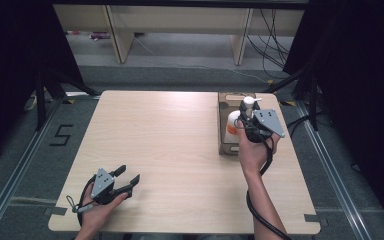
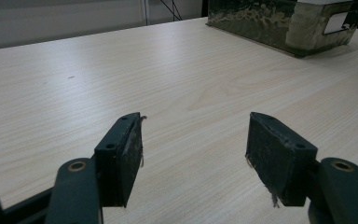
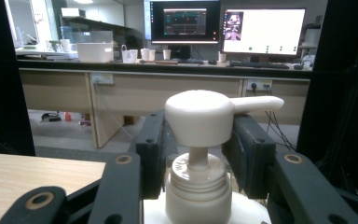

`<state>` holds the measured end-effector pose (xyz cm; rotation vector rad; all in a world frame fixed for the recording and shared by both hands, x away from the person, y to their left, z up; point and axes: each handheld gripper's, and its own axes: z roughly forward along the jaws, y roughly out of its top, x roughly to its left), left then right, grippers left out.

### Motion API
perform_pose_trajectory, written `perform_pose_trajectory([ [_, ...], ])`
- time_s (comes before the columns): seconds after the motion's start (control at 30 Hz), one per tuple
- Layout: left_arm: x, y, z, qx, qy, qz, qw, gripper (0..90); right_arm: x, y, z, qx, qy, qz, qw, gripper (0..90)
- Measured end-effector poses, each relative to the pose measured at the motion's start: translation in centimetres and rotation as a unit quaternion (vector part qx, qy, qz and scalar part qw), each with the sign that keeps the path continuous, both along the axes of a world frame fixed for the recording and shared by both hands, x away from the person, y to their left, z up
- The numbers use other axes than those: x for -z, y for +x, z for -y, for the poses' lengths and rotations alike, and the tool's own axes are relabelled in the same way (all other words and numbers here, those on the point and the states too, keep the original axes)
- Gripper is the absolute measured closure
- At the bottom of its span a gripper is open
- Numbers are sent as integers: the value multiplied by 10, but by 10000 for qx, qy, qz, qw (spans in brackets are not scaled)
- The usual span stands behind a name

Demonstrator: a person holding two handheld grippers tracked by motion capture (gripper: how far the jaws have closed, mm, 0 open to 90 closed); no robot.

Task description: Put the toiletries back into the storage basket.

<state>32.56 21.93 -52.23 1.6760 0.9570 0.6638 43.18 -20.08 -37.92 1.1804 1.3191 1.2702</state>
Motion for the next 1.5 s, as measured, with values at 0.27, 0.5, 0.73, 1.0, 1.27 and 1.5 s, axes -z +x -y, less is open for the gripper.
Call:
perform_pose_trajectory([
  [0.27, 0, 0, 0, 5, 7, -3, 10000, 356, 2, 0, 0, -20, 27, -37, 10000, 604],
  [0.5, 0, 0, 0, 9, 15, 3, 10000, 356, 2, 0, 1, 6, 27, -29, 10000, 603],
  [0.73, 0, 0, 0, 17, 23, 10, 10000, 356, 2, -1, 2, 23, -29, -54, 10000, 601],
  [1.0, 0, 0, 0, 14, 18, 6, 10000, 356, 1, -2, 2, 20, -35, -38, 10000, 603],
  [1.27, 0, 0, 0, 11, 9, -8, 10000, 355, -2, -1, -1, -3, -15, -22, 10000, 605],
  [1.5, 0, 0, 0, 17, 14, -6, 10000, 355, -5, -1, -5, -55, -50, -3, 10000, 605],
])
